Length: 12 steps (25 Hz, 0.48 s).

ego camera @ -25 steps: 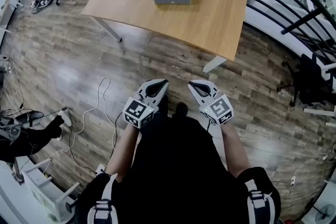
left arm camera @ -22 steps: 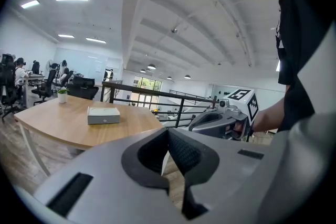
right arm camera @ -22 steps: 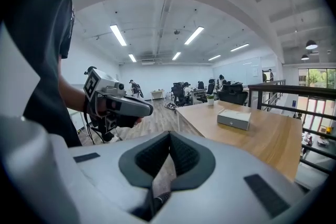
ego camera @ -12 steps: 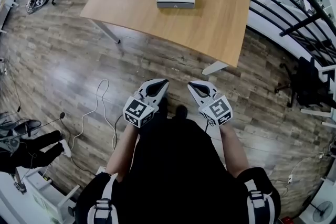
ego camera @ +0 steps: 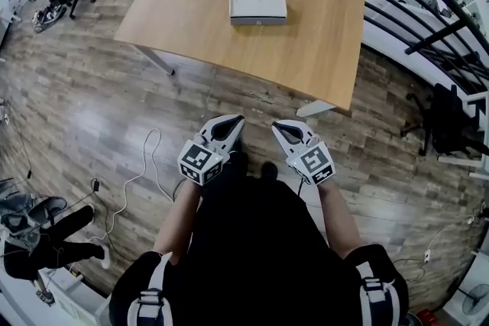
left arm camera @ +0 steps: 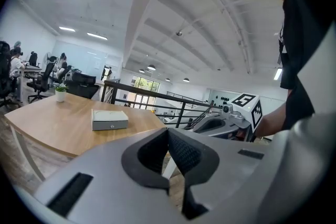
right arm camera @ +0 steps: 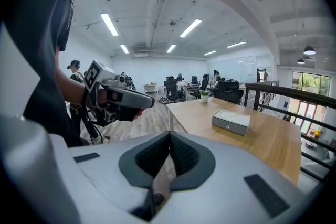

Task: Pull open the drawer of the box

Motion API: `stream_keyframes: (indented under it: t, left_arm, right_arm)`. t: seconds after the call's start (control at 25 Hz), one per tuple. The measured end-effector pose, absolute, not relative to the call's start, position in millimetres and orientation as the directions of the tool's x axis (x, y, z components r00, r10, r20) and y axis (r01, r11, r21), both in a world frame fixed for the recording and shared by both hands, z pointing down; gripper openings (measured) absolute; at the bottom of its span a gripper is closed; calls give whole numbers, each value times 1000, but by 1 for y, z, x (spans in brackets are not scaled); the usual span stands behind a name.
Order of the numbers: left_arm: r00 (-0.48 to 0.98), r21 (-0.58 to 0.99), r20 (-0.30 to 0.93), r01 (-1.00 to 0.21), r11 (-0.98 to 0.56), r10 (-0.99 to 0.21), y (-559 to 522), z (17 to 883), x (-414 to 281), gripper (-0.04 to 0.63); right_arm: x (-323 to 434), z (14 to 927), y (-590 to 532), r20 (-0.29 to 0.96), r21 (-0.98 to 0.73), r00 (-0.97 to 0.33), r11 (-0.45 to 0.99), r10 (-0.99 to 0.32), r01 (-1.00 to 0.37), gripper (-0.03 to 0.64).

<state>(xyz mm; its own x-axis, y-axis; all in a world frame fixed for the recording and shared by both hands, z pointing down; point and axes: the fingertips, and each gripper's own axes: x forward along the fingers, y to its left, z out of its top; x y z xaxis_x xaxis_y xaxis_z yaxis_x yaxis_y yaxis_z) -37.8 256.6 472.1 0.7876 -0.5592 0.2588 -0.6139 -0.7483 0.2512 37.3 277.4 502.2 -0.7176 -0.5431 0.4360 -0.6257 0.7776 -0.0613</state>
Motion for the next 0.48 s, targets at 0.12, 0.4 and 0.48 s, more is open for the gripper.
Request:
stream_keyframes:
  t: [0.12,0.4,0.48]
  left_arm:
    - [795,257,258,-604,-754,-549,241,472,-44,23]
    - [810,266,259,-583,-768,-525,204,477,-59,22]
    - [817,269,256,-573,-774,-516,192,477,-65,22]
  right_arm:
    - [32,506,263,453,-55,-702,769,-549,-637,25]
    - [15,506,228,457,-56,-686,752,-566,-657,25]
    - [10,509,216,467,-49,-671,741,-576,-670,25]
